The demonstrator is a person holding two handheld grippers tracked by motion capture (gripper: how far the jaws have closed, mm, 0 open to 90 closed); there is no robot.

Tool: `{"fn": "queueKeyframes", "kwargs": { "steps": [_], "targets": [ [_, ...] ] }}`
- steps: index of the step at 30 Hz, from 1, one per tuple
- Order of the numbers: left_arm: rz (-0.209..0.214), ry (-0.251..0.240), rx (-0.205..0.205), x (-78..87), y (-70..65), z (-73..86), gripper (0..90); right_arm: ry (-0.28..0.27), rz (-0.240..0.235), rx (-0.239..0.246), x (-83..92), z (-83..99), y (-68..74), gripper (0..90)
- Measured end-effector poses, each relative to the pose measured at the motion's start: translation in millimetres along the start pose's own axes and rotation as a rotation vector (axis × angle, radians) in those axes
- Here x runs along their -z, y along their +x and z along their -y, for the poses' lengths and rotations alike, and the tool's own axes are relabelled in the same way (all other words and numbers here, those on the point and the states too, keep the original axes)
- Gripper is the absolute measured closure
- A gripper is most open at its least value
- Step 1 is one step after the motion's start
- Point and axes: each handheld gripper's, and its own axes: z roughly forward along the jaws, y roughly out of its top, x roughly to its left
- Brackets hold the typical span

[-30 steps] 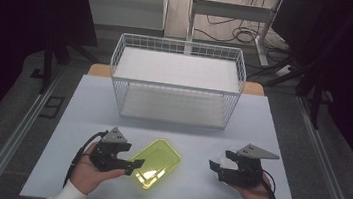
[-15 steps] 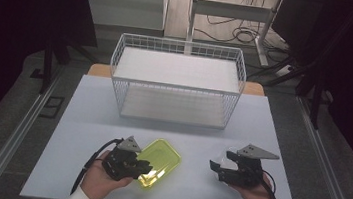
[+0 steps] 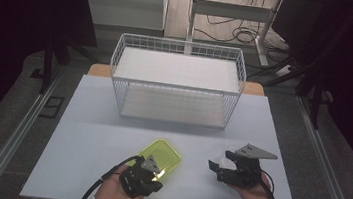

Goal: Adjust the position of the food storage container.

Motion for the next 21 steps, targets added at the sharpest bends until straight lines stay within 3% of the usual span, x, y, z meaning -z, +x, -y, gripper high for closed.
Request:
{"fn": "queueKeyframes", "kwargs": {
  "steps": [2,5,9,14,21],
  "targets": [
    [0.011,0.019,-0.001,-5.7,-0.8,0.6,89.5,-0.001,0.001,0.003,-0.1,0.0,0.1,27.7],
    [-0.006,0.048,0.003,-14.9,-4.4,1.7,89.5,-0.005,-0.001,0.006,0.5,0.1,-0.4,27.7],
    [-0.015,0.060,0.008,-17.3,-2.2,3.3,89.6,-0.003,0.002,0.010,0.4,0.7,0.0,27.7],
    [0.002,0.072,0.020,-17.7,3.9,5.1,89.6,-0.003,0.006,0.013,1.3,0.5,0.1,27.7],
    [-0.043,0.096,0.020,-17.0,10.0,7.8,89.6,-0.005,0.012,0.012,3.2,0.6,-0.6,27.7]
  ]
}}
